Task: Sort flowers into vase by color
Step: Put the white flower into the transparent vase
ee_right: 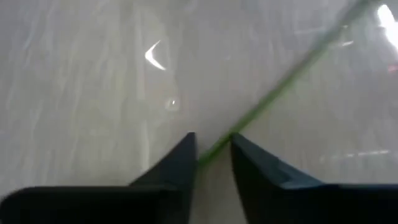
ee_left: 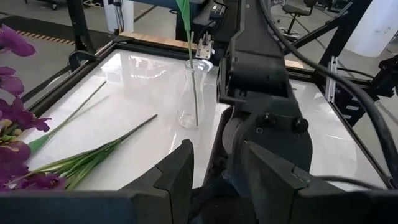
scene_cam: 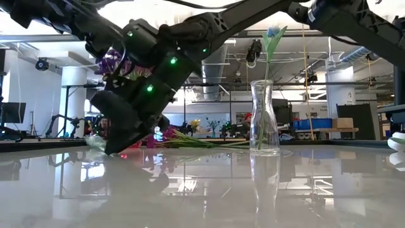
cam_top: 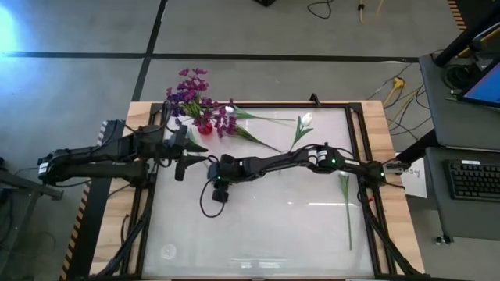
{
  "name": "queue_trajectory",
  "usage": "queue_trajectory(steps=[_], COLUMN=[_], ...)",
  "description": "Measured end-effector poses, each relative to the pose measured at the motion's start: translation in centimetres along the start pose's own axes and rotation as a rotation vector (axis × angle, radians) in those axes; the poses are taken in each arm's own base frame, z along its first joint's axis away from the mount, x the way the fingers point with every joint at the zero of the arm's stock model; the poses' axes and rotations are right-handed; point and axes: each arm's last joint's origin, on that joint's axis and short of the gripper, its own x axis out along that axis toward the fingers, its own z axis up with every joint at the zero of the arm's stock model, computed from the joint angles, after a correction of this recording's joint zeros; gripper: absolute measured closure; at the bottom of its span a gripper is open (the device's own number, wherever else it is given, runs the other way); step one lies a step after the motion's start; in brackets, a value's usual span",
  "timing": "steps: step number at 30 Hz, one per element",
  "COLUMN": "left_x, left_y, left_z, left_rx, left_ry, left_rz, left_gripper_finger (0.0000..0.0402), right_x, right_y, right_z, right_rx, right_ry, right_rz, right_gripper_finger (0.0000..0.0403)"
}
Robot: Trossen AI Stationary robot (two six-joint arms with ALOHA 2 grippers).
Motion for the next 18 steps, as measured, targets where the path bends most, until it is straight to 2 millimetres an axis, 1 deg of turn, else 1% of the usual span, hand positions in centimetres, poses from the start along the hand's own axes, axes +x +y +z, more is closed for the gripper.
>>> queue_trajectory(steps=[3,4,7,12,18], left_x=[0.1,0.2,0.3,0.4,0.5], left_y=[0.0,0.0,0.1,0.1,0.1], left_z=[0.0,-0.1,-0.1,-0.2,-0.2], left_rx=[0.012,0.013,0.013,0.012,0.017], left_ry=[0.006,0.009,0.015,0.022,0.023], left_rz=[0.000,0.001,0.001,0.016,0.017], left_gripper_finger=[0.0279,0.0279,0.0279,0.0279,0.0279], right_x=[-0.7,-1.0,-2.1,-5.0,-8.8], right_y=[0.2,0.3,0.8,2.1,4.9], right_z=[-0.1,-0.2,-0.3,-1.3,-2.7], right_rx=[-0.006,-0.010,-0.022,-0.038,-0.101], right_ry=[0.045,0.061,0.121,0.303,0.499], right_rz=[0.012,0.013,0.013,0.013,0.007], right_gripper_finger=[0.0373,0.0383,0.0387,0.0390,0.0390])
